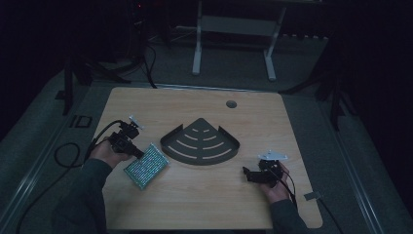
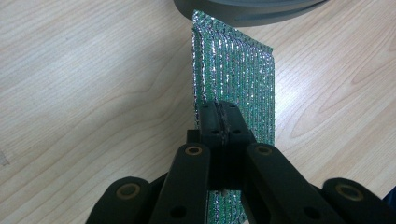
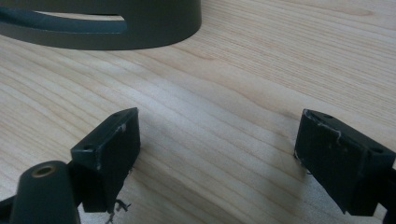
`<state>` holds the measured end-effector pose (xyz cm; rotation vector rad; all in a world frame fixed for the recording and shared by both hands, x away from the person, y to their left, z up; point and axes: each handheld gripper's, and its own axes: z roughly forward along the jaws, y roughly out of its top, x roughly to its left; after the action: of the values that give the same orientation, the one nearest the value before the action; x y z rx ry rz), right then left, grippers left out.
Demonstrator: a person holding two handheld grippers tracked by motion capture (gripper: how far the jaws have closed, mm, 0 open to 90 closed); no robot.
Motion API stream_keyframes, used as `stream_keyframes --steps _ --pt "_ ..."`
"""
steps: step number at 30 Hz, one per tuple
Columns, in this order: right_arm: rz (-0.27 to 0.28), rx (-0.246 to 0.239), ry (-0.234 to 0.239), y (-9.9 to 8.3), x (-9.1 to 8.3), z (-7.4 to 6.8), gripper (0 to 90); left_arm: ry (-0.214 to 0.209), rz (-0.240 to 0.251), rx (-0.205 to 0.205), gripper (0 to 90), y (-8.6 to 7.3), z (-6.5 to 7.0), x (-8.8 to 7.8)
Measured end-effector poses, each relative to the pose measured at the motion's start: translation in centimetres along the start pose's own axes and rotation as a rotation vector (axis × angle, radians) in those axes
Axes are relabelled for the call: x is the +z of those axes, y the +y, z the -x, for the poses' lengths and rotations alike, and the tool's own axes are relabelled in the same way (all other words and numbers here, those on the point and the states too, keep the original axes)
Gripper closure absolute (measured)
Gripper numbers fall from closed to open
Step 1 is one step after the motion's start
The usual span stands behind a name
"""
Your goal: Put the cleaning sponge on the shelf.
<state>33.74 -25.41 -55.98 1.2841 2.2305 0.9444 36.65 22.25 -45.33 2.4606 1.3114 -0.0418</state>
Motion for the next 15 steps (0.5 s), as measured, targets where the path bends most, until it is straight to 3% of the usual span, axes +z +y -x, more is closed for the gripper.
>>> stream_keyframes --steps 15 --pt "0.0 -0.001 0.0 0.0 0.0 0.0 13.8 0.01 0.026 0.017 90.0 0.9 0.1 -1.5"
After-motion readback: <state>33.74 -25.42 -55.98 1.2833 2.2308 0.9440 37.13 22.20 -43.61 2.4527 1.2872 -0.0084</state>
